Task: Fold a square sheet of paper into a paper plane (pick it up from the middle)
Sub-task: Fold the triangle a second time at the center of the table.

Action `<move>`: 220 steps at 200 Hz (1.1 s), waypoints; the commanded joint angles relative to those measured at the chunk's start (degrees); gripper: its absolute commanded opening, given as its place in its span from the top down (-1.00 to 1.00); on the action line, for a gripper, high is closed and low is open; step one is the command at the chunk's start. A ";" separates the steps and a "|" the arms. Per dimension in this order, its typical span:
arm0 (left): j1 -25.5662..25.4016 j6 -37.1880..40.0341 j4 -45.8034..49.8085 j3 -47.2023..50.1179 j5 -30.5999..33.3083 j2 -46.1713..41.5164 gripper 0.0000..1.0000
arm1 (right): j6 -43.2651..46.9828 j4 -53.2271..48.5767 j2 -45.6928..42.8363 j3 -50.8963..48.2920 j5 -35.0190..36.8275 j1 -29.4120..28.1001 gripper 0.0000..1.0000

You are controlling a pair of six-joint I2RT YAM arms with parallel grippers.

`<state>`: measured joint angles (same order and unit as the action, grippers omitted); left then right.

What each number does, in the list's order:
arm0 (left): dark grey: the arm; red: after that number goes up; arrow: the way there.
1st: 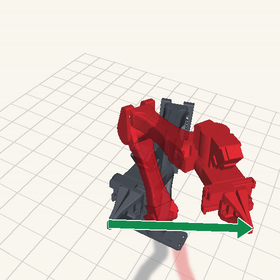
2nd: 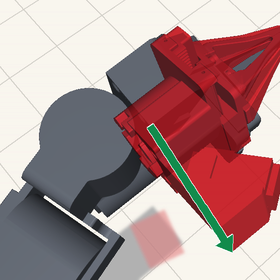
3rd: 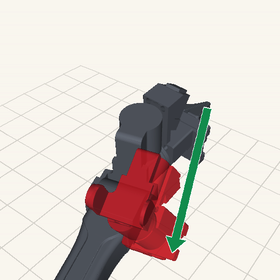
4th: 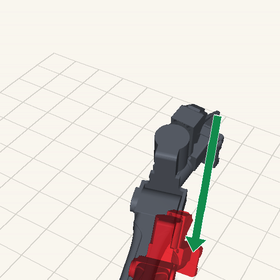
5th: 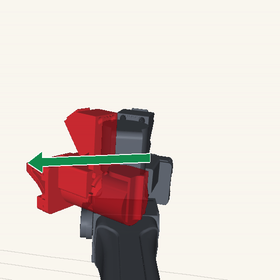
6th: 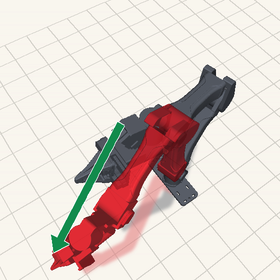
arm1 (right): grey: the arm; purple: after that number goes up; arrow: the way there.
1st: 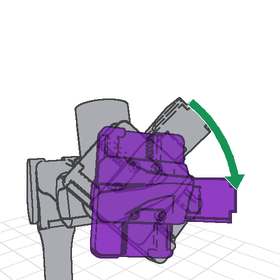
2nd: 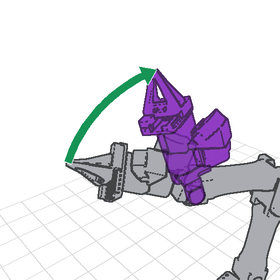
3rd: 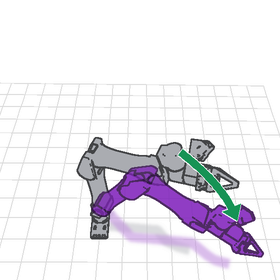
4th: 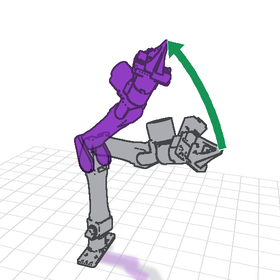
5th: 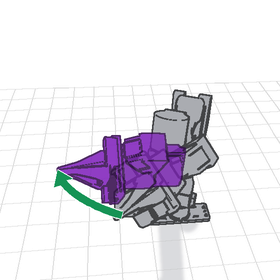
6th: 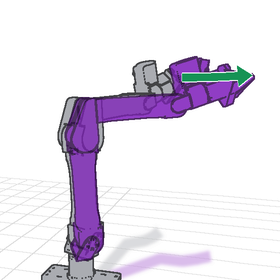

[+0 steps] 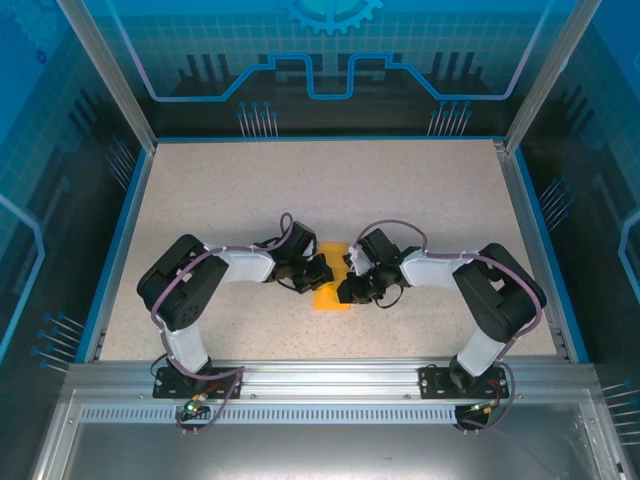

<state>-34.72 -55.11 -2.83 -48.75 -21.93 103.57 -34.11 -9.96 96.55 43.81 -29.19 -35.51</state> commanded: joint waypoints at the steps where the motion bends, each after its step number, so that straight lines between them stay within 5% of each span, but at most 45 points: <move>1: -0.02 1.31 3.87 0.15 1.10 1.99 0.87 | 0.01 -2.46 2.29 -1.36 0.11 0.35 0.71; 60: -0.08 1.33 3.95 0.15 1.20 2.08 0.87 | 0.18 -3.94 1.25 -2.35 1.53 1.47 0.70; 108: -0.06 1.42 4.04 -0.12 1.02 2.26 0.88 | 0.08 -3.48 -2.28 -0.40 -3.94 0.99 0.66; 165: -0.08 1.62 4.25 -0.29 0.95 2.34 0.87 | -0.22 -4.12 2.58 -1.73 0.48 2.18 0.72; 220: -0.02 2.00 4.93 -0.53 1.28 2.17 0.88 | -2.18 0.18 2.74 -6.49 -2.39 3.29 0.77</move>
<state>-34.72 -54.89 -2.39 -49.08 -22.28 103.83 -34.79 -8.60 97.71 40.88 -33.23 -32.99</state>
